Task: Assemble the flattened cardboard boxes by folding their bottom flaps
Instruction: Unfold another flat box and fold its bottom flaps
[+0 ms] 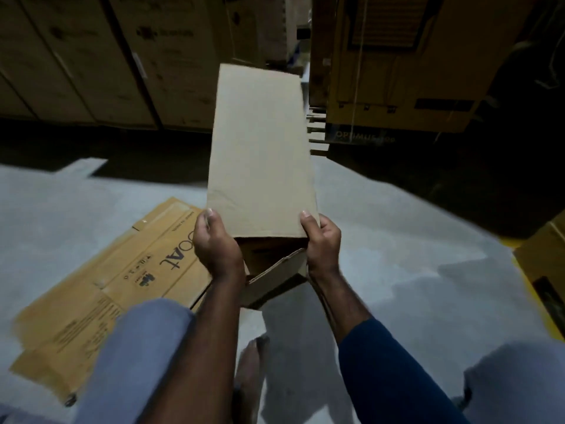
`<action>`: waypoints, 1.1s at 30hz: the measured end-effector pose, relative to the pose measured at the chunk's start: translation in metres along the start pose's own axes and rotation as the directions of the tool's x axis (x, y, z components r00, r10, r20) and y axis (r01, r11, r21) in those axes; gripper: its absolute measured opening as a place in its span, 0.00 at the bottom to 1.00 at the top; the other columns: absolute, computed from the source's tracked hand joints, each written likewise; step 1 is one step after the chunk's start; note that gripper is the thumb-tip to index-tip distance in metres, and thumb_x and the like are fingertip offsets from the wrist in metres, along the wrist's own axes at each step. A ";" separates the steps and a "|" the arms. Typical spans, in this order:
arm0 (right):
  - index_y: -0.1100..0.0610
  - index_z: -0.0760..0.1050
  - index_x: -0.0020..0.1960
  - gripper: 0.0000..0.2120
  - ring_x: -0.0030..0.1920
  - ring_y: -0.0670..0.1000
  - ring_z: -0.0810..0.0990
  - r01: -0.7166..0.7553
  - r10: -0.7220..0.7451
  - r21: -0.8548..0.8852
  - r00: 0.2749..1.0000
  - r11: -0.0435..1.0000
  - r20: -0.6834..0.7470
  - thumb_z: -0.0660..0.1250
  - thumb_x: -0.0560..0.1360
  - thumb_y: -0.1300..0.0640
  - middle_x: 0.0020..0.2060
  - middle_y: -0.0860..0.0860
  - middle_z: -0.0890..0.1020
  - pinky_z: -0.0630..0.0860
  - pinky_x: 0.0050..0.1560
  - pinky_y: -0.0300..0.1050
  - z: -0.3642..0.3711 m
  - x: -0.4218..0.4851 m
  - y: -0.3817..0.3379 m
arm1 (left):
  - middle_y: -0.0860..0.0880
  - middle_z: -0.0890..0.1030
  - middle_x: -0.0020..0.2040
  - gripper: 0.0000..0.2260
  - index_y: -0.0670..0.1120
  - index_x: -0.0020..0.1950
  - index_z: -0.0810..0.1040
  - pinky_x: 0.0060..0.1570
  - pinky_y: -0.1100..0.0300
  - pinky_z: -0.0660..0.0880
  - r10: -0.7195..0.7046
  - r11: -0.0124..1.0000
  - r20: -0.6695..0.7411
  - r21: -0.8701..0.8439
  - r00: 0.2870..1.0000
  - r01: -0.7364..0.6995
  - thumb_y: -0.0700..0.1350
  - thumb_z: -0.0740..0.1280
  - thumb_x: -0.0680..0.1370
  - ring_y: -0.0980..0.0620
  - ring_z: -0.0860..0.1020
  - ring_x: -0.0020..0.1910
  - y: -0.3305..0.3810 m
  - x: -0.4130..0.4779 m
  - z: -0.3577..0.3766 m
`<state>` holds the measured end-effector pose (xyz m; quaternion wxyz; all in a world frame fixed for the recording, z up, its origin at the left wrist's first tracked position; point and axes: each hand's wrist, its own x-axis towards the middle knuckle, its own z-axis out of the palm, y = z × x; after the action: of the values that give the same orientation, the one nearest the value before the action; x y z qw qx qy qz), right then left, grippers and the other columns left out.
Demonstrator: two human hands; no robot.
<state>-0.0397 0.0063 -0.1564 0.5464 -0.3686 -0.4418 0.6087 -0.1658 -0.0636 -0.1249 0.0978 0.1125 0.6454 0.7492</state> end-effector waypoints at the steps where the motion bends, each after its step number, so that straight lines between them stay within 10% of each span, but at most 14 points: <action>1: 0.58 0.83 0.42 0.09 0.42 0.52 0.82 -0.019 0.021 0.073 0.999 0.997 -0.028 0.70 0.77 0.54 0.39 0.53 0.84 0.79 0.41 0.45 -0.002 0.001 -0.003 | 0.46 0.84 0.56 0.24 0.46 0.62 0.80 0.60 0.43 0.79 0.020 0.999 0.038 0.033 0.999 -0.021 0.62 0.57 0.80 0.47 0.81 0.58 0.009 -0.003 0.005; 10: 0.66 0.82 0.54 0.10 0.42 0.55 0.86 0.013 0.154 0.364 0.891 0.931 -0.426 0.67 0.80 0.61 0.43 0.57 0.86 0.81 0.40 0.45 -0.091 0.022 -0.029 | 0.53 0.83 0.49 0.10 0.53 0.55 0.79 0.51 0.54 0.77 0.061 0.930 0.608 0.254 0.792 -0.266 0.54 0.60 0.85 0.51 0.80 0.49 0.039 -0.072 0.077; 21: 0.56 0.83 0.60 0.18 0.56 0.60 0.85 -0.165 0.369 0.361 0.688 0.918 -0.625 0.67 0.79 0.45 0.53 0.55 0.87 0.80 0.61 0.58 -0.236 -0.018 0.035 | 0.49 0.75 0.41 0.14 0.40 0.47 0.74 0.40 0.55 0.67 -0.290 0.863 0.802 0.455 0.522 -0.220 0.50 0.61 0.84 0.46 0.74 0.44 -0.054 -0.168 0.151; 24: 0.57 0.79 0.66 0.23 0.55 0.59 0.82 -0.359 0.468 0.313 0.521 0.879 -0.714 0.64 0.81 0.42 0.56 0.56 0.84 0.78 0.61 0.56 -0.257 -0.043 0.060 | 0.50 0.68 0.35 0.17 0.45 0.37 0.67 0.32 0.55 0.59 -0.371 0.800 0.821 0.520 0.434 -0.300 0.50 0.62 0.84 0.46 0.71 0.40 -0.088 -0.186 0.157; 27: 0.54 0.74 0.66 0.20 0.61 0.64 0.77 -0.669 0.196 -0.052 0.289 0.742 -0.937 0.60 0.81 0.44 0.62 0.60 0.79 0.71 0.64 0.60 -0.281 -0.040 0.054 | 0.50 0.73 0.36 0.16 0.46 0.39 0.71 0.32 0.56 0.64 -0.385 0.763 0.853 0.509 0.352 -0.398 0.53 0.63 0.83 0.46 0.74 0.39 -0.101 -0.218 0.160; 29: 0.51 0.70 0.71 0.22 0.66 0.66 0.73 -0.715 0.076 -0.165 0.293 0.679 -0.953 0.60 0.80 0.42 0.68 0.60 0.75 0.66 0.68 0.64 -0.289 -0.023 0.037 | 0.50 0.77 0.39 0.14 0.46 0.42 0.74 0.33 0.56 0.67 -0.386 0.755 0.859 0.504 0.338 -0.420 0.54 0.64 0.81 0.45 0.77 0.40 -0.106 -0.242 0.159; 33: 0.49 0.74 0.71 0.28 0.63 0.61 0.76 -0.568 0.020 -0.333 0.525 0.752 -0.851 0.55 0.81 0.34 0.65 0.55 0.79 0.72 0.63 0.56 -0.289 0.006 0.013 | 0.50 0.79 0.35 0.20 0.46 0.37 0.76 0.34 0.57 0.68 -0.440 0.770 0.851 0.521 0.286 -0.368 0.59 0.64 0.81 0.48 0.77 0.36 -0.121 -0.269 0.146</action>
<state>0.2247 0.0511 -0.2664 0.4267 -0.8223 -0.2324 0.2961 0.1346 0.0132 -0.2351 0.4366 0.5462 0.6671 0.2568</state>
